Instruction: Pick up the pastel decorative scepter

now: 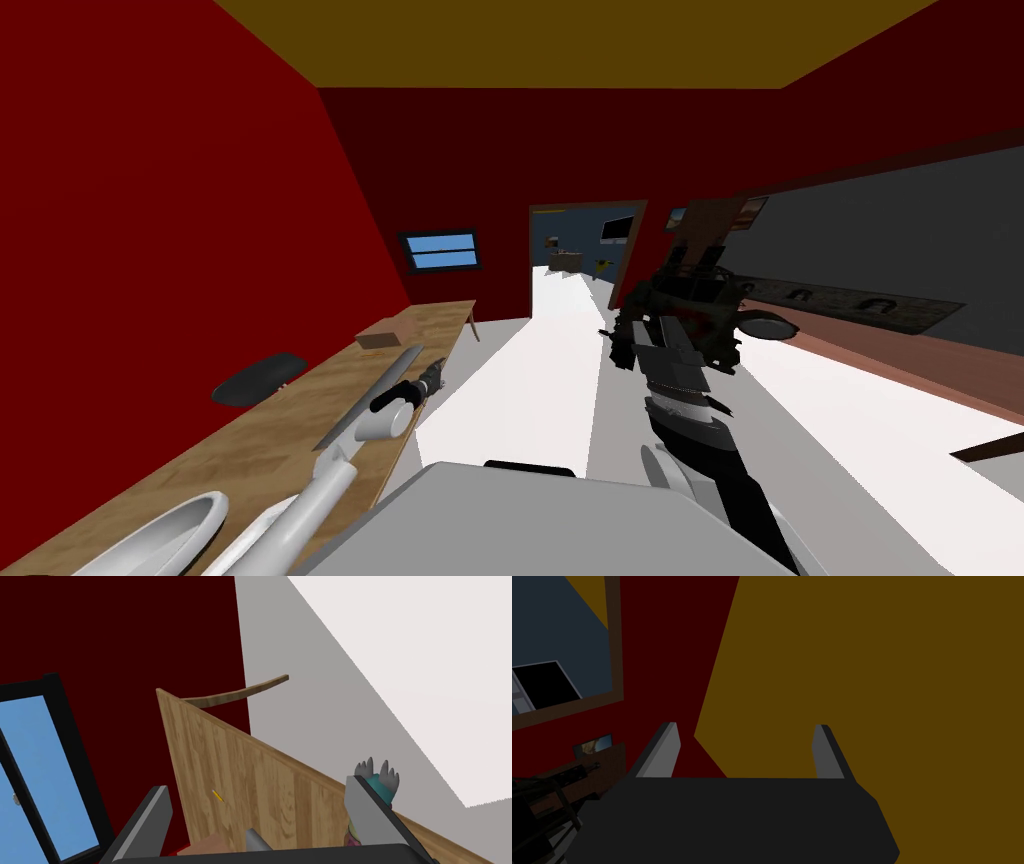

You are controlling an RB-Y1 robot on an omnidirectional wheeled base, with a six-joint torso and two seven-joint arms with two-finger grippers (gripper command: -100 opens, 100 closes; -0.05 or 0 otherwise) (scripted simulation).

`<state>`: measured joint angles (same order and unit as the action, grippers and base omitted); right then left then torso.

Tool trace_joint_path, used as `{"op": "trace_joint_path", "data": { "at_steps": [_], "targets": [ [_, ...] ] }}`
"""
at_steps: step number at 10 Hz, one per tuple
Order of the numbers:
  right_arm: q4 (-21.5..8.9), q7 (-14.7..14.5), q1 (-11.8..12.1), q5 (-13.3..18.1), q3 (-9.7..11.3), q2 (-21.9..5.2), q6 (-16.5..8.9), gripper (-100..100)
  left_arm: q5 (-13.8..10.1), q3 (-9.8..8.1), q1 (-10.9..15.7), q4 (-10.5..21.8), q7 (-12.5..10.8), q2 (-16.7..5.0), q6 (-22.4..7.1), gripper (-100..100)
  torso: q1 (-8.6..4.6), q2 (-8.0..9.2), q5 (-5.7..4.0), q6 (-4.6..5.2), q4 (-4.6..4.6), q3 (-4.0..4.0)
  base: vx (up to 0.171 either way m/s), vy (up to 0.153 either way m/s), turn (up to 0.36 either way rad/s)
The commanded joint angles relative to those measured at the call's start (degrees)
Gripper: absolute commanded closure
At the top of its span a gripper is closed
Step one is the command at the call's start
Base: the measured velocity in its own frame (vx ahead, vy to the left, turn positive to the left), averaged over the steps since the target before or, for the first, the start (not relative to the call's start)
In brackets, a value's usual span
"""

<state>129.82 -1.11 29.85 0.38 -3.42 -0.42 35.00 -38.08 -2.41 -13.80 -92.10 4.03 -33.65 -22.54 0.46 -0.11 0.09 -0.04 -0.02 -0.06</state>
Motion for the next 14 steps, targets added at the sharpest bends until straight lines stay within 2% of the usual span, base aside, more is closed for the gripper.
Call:
{"op": "trace_joint_path", "data": {
  "at_steps": [1, 2, 8, 9, 12, 14],
  "targets": [
    [0.0, 0.0, 0.0, 0.0, 0.0, 0.0, 0.0, 0, -1.8, 0.83, 0.2, 2.4, 0.4, -1.5, -2.1, -100, 0.0, 0.0, 0.0, 0.0, 0.0, 0.0, 0.052, 0.126, -0.033],
    [0.0, 0.0, 0.0, 0.0, 0.0, 0.0, 0.0, 0, -1.8, 0.83, 0.2, 2.4, 0.4, -1.5, -2.1, -100, 0.06, -0.03, 0.02, 0.0, -0.01, -0.02, 0.041, 0.094, -0.019],
    [0.0, 0.0, 0.0, 0.0, 0.0, 0.0, 0.0, 0, -7.0, 3.55, -0.4, 9.3, 1.4, -5.5, -9.1, -100, 0.22, -0.19, 0.05, 0.0, -0.04, -0.11, 0.073, 0.135, -0.026],
    [0.0, 0.0, 0.0, 0.0, 0.0, 0.0, 0.0, 0, -7.0, 3.55, -0.4, 9.3, 1.4, -5.5, -9.1, -100, 0.16, -0.17, 0.05, 0.0, -0.04, -0.1, 0.044, 0.07, -0.014],
    [0.0, 0.0, 0.0, 0.0, 0.0, 0.0, 0.0, 0, -9.0, 4.83, -0.7, 12.2, 1.8, -6.8, -11.9, -100, -0.23, 0.0, -0.04, 0.01, 0.0, 0.0, 0.046, 0.063, -0.025],
    [0.0, 0.0, 0.0, 0.0, 0.0, 0.0, 0.0, 0, -9.0, 4.63, -0.7, 11.8, 1.6, -6.8, -11.9, -100, -0.14, -0.11, -0.01, 0.01, -0.02, -0.06, 0.051, 0.054, -0.014]
  ]
}}
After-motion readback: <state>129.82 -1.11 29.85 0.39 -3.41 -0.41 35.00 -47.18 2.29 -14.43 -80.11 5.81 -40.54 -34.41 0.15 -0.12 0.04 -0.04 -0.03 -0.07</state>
